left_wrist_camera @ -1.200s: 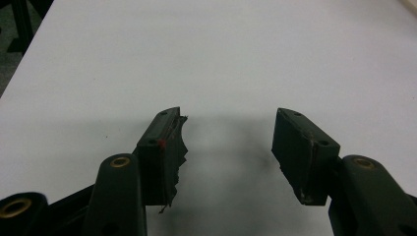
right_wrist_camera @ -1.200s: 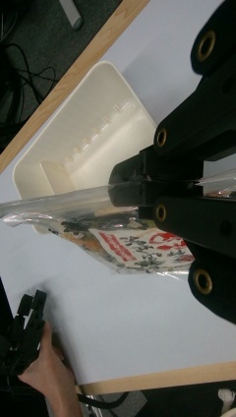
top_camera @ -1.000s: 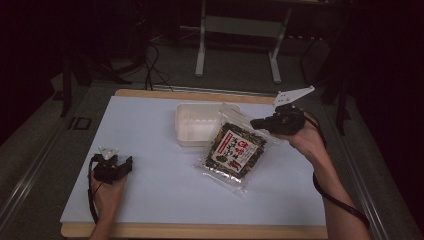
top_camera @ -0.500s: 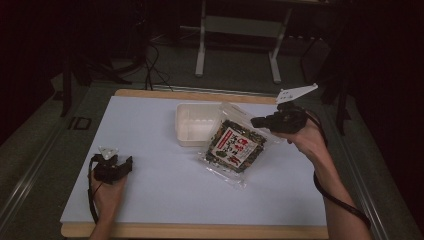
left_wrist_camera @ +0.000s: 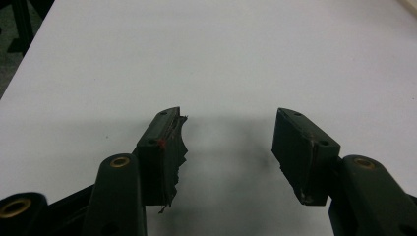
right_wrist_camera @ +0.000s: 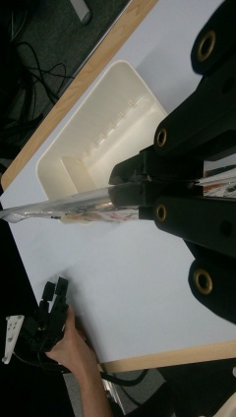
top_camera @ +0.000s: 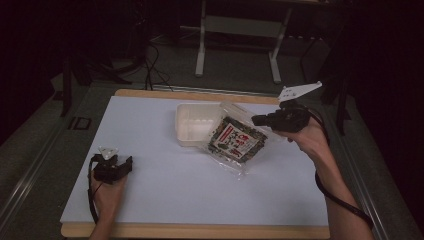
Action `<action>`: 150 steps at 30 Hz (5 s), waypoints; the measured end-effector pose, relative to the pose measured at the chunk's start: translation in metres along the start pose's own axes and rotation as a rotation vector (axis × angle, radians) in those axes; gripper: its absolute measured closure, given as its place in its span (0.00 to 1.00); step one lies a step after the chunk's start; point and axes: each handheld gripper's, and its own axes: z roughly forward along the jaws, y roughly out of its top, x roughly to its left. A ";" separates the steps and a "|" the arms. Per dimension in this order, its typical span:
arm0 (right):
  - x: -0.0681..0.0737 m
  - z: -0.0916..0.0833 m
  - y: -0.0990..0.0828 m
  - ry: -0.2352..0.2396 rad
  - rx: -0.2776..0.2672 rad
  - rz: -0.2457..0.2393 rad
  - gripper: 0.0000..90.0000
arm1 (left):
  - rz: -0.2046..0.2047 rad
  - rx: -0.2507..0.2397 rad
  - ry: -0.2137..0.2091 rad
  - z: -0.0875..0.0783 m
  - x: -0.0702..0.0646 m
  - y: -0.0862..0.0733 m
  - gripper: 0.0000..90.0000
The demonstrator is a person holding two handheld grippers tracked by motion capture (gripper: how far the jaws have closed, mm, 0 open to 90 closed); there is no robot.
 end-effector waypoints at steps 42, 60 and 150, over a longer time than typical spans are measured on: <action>0.003 -0.020 0.020 0.002 -0.085 0.066 0.99 | -0.009 -0.005 0.004 -0.001 0.001 0.000 0.49; -0.004 -0.023 0.028 -0.027 -0.123 0.113 0.99 | -0.010 -0.005 0.003 0.000 0.001 0.000 0.49; -0.069 0.062 0.048 0.043 -0.096 0.259 0.99 | -0.012 -0.008 -0.003 0.000 0.001 0.000 0.48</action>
